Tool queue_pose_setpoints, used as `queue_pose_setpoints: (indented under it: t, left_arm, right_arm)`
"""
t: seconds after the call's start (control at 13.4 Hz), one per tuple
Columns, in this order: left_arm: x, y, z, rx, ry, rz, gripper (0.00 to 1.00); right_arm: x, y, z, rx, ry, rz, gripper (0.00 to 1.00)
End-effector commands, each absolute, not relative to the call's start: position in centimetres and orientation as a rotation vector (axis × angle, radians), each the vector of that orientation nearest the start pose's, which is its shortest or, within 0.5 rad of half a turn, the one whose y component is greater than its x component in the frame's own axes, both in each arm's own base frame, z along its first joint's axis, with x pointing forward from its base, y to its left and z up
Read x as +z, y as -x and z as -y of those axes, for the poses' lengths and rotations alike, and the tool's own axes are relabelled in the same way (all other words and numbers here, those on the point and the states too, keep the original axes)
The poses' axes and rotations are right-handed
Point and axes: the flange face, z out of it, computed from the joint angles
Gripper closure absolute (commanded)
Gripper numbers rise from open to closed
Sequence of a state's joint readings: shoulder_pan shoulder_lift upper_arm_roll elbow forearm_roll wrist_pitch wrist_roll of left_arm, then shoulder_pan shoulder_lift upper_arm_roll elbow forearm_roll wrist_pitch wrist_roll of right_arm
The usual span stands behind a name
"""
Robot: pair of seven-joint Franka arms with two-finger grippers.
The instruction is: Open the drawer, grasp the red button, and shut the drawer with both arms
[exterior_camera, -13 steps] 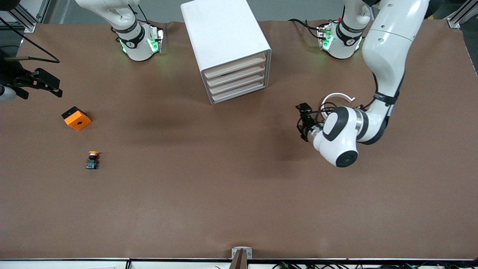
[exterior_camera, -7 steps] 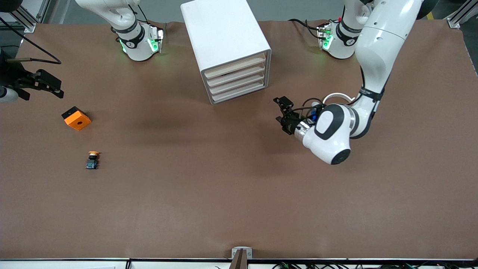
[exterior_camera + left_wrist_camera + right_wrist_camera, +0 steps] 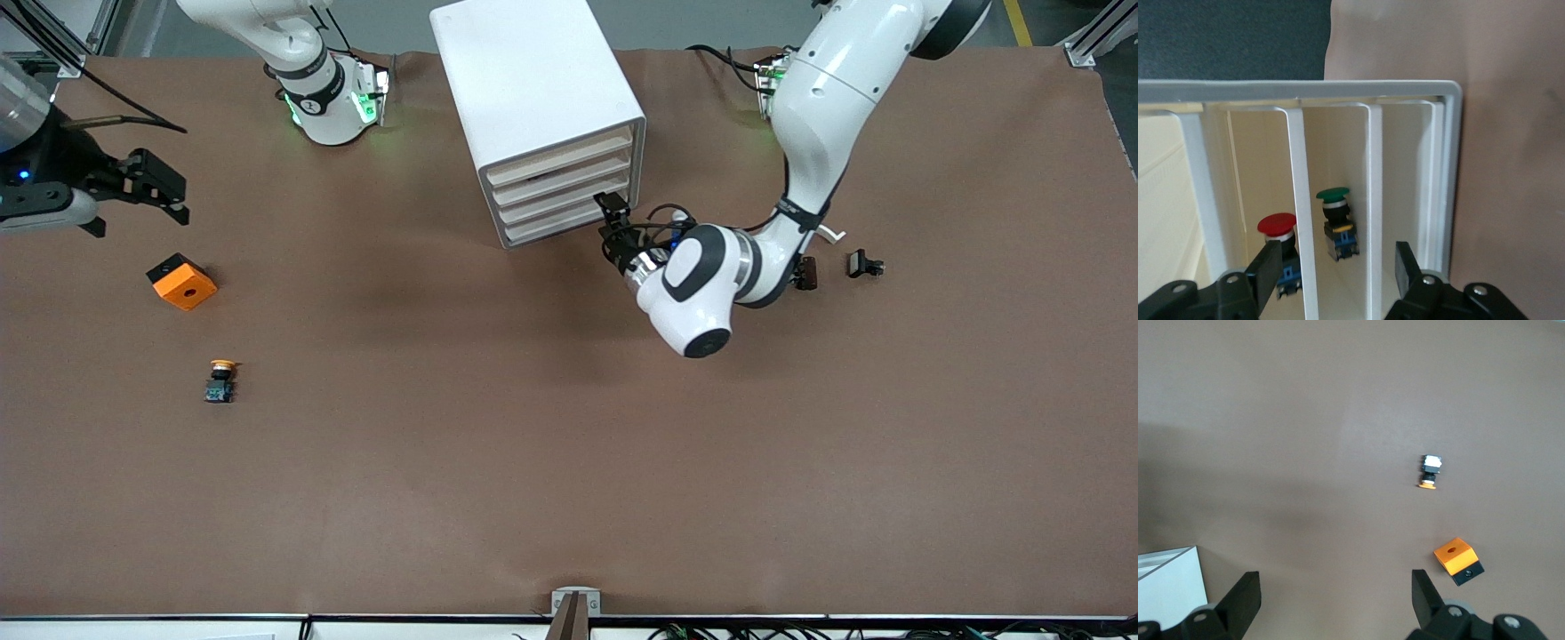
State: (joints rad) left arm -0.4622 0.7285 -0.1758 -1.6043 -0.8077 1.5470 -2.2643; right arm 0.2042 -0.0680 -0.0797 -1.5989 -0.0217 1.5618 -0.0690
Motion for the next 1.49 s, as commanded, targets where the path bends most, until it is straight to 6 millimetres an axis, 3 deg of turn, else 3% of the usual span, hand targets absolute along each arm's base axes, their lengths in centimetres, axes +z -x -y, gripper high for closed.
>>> queue_pose_setpoints:
  t: [0.0,0.07,0.15,0.52,0.67,0.82,1.12,1.19,1.41]
  left_arm:
    - [20.9,-45.3,43.4,1.222,1.204,1.825,0.36]
    - [20.9,-44.5,44.1,1.205,1.202,1.811,0.36]
    - [20.9,-44.0,44.5,1.194,1.200,1.806,0.36]
    - [21.1,-42.8,45.8,1.209,1.188,1.774,0.40]
    - [21.2,-42.0,46.5,1.201,1.200,1.761,0.43]
    - [21.1,-41.4,47.0,1.195,1.207,1.750,0.52]
    - [21.1,-41.6,46.9,1.201,1.204,1.753,0.91]
    - [21.1,-41.9,46.7,1.200,1.202,1.759,0.96]
    - [21.4,-43.2,45.5,1.205,1.191,1.788,0.98]
  right_arm:
    - [65.6,-52.5,-8.7,-0.060,3.142,0.332,0.00]
    - [65.6,-52.5,-9.3,-0.060,3.144,0.258,0.00]
    - [65.6,-52.0,-11.4,-0.062,3.149,0.178,0.00]
    - [63.2,-50.9,-17.7,0.046,3.127,-0.508,0.00]
    - [62.4,-50.1,-20.7,0.065,3.117,-0.625,0.00]
    - [61.3,-49.4,-23.6,0.101,3.099,-0.717,0.00]
    - [59.6,-49.6,-26.0,0.231,2.967,-0.954,0.00]
    - [58.9,-49.7,-26.8,0.244,2.955,-1.008,0.00]
    - [56.8,-49.6,-29.8,0.254,2.922,-1.174,0.00]
